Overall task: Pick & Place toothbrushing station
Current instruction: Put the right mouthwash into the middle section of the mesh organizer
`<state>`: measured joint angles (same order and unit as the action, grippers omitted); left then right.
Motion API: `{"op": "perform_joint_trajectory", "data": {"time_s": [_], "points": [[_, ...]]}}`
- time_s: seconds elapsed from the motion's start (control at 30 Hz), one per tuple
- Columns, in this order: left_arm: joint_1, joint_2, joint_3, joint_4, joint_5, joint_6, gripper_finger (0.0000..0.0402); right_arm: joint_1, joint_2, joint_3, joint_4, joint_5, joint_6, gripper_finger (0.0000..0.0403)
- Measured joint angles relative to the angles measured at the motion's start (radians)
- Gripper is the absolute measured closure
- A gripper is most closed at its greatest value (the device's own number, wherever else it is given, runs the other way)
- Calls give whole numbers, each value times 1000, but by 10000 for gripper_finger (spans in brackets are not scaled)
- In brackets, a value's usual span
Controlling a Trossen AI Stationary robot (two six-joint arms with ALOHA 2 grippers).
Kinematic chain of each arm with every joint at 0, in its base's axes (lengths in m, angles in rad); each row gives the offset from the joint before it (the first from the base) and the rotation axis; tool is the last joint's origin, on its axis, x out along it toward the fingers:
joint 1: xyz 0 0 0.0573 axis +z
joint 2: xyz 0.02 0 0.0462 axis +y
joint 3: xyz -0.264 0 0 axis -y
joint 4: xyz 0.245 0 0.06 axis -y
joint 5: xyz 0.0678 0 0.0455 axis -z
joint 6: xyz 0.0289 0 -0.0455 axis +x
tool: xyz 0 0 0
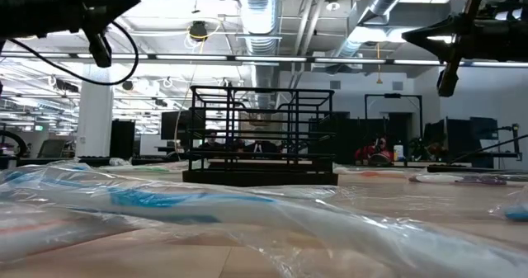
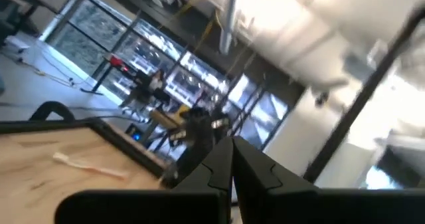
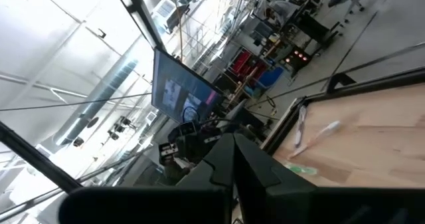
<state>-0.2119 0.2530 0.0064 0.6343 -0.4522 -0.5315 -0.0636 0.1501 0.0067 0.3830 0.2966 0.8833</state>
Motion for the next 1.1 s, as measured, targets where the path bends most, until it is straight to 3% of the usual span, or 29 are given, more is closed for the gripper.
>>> {"op": "perform_joint_trajectory", "data": {"time_s": [0.43, 0.7, 0.9, 1.1], "points": [[0, 5, 0, 153, -10, -88, 400, -37, 0, 8, 128, 71, 41, 403], [0, 5, 0, 157, 40, -105, 400, -36, 7, 145, 128, 70, -78, 403], [0, 26, 2, 159, 40, -105, 400, -36, 91, 278, 92, 69, -140, 403], [0, 156, 73, 161, 75, -103, 400, -35, 250, 422, -44, 43, -142, 403]]}}
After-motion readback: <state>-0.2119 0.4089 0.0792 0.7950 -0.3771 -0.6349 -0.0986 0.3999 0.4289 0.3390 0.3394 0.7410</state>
